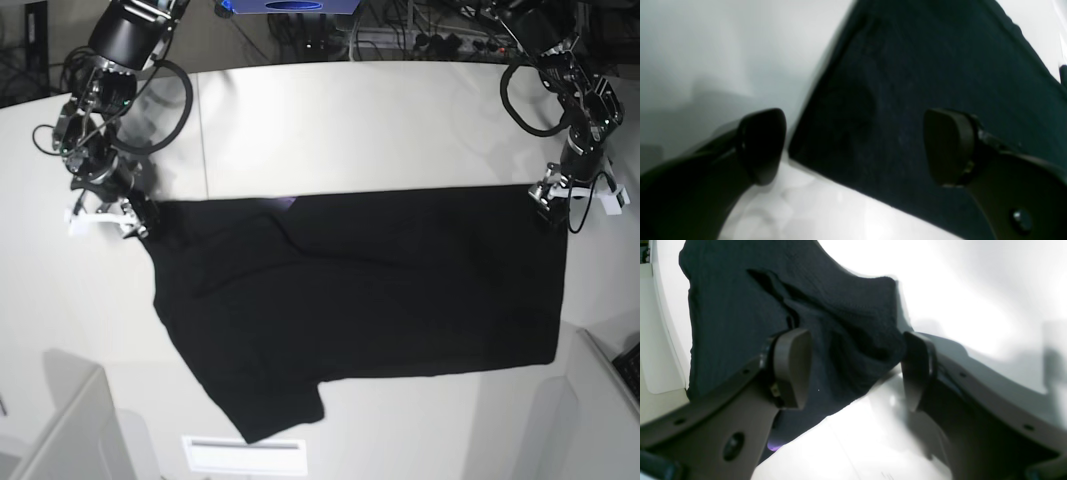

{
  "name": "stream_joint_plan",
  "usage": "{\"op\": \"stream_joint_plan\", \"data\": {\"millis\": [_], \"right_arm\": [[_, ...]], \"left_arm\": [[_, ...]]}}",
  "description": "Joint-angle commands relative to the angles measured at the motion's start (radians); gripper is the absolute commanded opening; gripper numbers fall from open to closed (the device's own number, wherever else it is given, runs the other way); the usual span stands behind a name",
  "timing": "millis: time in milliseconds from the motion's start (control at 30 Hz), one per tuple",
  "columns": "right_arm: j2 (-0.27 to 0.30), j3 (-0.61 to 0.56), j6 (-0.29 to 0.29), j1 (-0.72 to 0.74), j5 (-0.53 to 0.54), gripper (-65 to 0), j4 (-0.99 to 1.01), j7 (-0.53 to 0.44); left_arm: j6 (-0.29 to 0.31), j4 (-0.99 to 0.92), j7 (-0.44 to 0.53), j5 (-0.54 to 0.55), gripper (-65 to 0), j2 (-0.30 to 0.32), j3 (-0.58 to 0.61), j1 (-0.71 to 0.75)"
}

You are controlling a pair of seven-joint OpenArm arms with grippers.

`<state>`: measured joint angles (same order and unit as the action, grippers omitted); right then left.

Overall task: Fold the T-shirt properly
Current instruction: 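Pull both held corners further toward the robot, straightening the shirt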

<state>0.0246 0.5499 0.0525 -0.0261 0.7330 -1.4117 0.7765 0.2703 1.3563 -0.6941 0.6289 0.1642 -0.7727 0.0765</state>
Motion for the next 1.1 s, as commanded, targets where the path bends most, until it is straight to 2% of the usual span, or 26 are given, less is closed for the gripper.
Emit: {"op": "stream_joint_plan", "data": {"millis": [0,67,133,333,433,567,633,700,733,933,1067], "right_arm": [[0.005,-0.001,0.022,-0.004,-0.034,-25.2,0.005,0.027],[0.005,-0.001,0.011,-0.001,-0.034,-25.2,0.005,0.027],[0.005,-0.001,-0.026,0.001,-0.034,-25.2,0.005,0.027],[0.004,-0.001,-0.032,0.007,-0.03,-25.2,0.031,0.027],[0.004,-0.001,-0.033,0.007,-0.03,-26.3,0.059,0.027],[0.004,0.0,-0.033,0.012,-0.03,-38.9,0.088,0.027],[0.004,0.003,-0.033,0.021,-0.03,-48.5,0.097,0.027],[0.005,0.006,-0.033,0.024,-0.028,-61.2,0.101,0.027],[0.005,0.006,-0.033,0.024,-0.028,-65.0,0.102,0.027],[0.005,0.008,-0.033,0.007,-0.028,-65.0,0.096,0.036],[0.005,0.008,-0.033,-0.048,-0.026,-65.0,0.002,0.054]], "left_arm": [[0.007,-0.001,0.001,0.004,-2.1,0.01,-0.001,-0.013],[0.007,-0.022,0.001,0.003,-2.1,0.01,-0.006,-0.027],[0.007,-0.042,0.004,0.003,-5.4,0.01,-0.006,-0.027],[0.007,-0.051,0.006,0.003,-32.3,0.011,-0.006,-0.039],[0.007,-0.051,0.006,0.003,-41.8,0.011,-0.008,-0.037],[0.007,-0.051,0.004,0.003,-49.0,0.011,-0.004,-0.036],[0.007,-0.051,0.004,0.003,-54.5,0.011,-0.001,-0.034],[0.007,-0.051,0.004,0.003,-64.2,0.011,-0.001,-0.034],[0.007,-0.051,0.004,0.003,-65.0,0.011,0.0,-0.034],[0.007,-0.044,0.001,0.003,-65.0,0.015,0.0,-0.008],[0.007,0.01,0.001,0.003,-65.0,0.015,0.0,0.044]]}}
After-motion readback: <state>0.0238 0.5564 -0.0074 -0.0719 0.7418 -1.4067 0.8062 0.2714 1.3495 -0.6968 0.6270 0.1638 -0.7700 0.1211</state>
